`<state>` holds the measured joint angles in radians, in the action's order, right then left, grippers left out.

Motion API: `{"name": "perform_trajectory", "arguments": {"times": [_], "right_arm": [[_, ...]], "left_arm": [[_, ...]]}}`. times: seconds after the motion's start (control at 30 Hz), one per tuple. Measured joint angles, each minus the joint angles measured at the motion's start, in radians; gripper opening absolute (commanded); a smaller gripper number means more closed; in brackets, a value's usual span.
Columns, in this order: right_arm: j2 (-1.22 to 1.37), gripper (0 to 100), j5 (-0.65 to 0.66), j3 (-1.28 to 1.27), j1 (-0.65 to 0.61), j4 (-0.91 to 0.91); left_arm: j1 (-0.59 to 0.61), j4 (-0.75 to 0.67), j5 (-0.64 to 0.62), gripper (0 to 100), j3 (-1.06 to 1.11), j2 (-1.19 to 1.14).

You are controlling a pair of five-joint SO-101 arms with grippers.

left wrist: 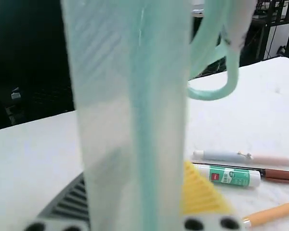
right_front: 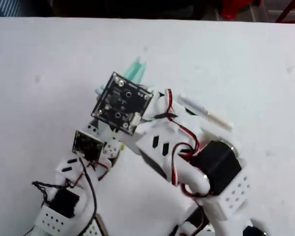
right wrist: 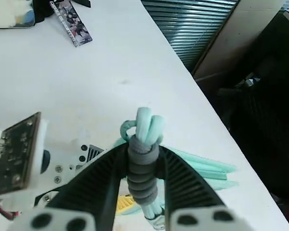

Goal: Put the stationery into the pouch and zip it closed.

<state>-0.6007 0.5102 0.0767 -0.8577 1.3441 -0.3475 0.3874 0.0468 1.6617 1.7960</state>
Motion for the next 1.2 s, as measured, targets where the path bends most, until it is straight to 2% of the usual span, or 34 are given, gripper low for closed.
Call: {"name": "perform_trajectory", "arguments": {"times": [0.2,0.3,0.4,0.57,0.77,0.87,1.2], "right_arm": [[-0.002,1.7,0.049,-0.098,-0.023,0.018],[-0.005,1.7,0.060,-0.210,-0.031,-0.014],[-0.018,1.7,0.060,-0.269,-0.037,-0.043],[-0.029,1.7,0.061,-0.292,-0.037,-0.061],[-0.029,1.7,0.061,-0.293,-0.038,-0.063],[-0.029,1.7,0.055,-0.296,-0.017,-0.083],[-0.029,1.7,0.006,-0.311,0.011,-0.137]], "left_arm": [[0.012,-0.021,0.006,14,0.008,0.000],[0.029,-0.003,0.025,20,0.008,-0.002],[0.029,0.075,0.080,25,0.003,0.003],[0.029,0.273,0.097,20,-0.072,0.021],[0.029,0.486,0.109,10,-0.192,0.017],[0.025,0.503,0.107,2,-0.199,0.017],[0.018,0.503,0.104,2,-0.201,0.012]]}}
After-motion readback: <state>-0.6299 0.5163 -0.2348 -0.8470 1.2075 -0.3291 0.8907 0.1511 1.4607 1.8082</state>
